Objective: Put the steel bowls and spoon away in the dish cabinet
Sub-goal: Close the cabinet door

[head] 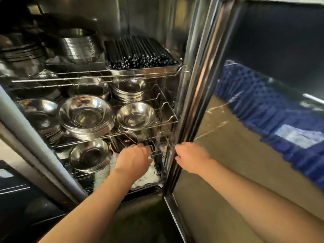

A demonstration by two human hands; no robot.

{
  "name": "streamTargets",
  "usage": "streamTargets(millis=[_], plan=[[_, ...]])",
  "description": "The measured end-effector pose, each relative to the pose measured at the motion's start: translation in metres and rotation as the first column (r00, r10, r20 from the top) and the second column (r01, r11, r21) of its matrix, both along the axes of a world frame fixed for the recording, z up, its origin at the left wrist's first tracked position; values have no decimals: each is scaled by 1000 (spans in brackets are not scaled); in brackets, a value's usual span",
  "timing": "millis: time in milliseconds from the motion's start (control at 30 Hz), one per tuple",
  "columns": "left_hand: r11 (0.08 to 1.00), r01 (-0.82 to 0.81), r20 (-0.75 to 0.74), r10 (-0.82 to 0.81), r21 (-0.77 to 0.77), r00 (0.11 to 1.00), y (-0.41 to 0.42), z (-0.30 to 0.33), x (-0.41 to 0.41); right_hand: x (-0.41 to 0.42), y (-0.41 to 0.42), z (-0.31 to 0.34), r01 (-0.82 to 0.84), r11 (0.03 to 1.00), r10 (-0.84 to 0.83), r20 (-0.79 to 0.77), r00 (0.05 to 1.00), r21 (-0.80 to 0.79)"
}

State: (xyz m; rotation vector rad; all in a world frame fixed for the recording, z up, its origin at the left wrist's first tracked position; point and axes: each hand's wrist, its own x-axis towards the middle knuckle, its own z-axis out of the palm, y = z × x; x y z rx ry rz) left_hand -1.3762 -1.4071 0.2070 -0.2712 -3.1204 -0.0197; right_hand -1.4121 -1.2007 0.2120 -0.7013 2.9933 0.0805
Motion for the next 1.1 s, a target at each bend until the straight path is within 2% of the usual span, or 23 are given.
streamTargets(millis=[200, 300, 400, 500, 600, 700, 767, 900, 1000, 1100], plan=[[975, 215, -58, -212, 58, 975, 60, 19, 71, 131, 63, 18, 203, 979, -204, -34, 978, -21], [932, 355, -127, -344, 75, 930, 101, 35, 105, 201, 98, 37, 311, 950, -313, -98, 945, -35], [846, 516, -244, -476, 135, 845, 151, 61, 138, 266, 136, 57, 405, 911, -413, -168, 895, -84], [733, 645, -406, -534, 214, 742, 196, 87, 164, 319, 166, 74, 458, 875, -484, -291, 825, -159], [570, 764, -597, -512, 301, 617, 248, 117, 200, 371, 194, 87, 486, 838, -546, -363, 755, -249], [460, 804, -687, -444, 377, 575, 298, 141, 229, 402, 222, 92, 523, 802, -597, -377, 708, -289], [464, 798, -705, -411, 384, 578, 331, 151, 246, 417, 245, 93, 553, 778, -629, -352, 694, -299], [542, 711, -702, -279, 449, 655, 383, 152, 265, 436, 288, 97, 548, 769, -634, -285, 719, -328], [600, 635, -704, -160, 487, 692, 399, 141, 260, 437, 307, 100, 511, 791, -603, -282, 747, -338], [639, 593, -705, -110, 490, 701, 406, 133, 261, 432, 323, 104, 461, 822, -551, -262, 792, -336]])
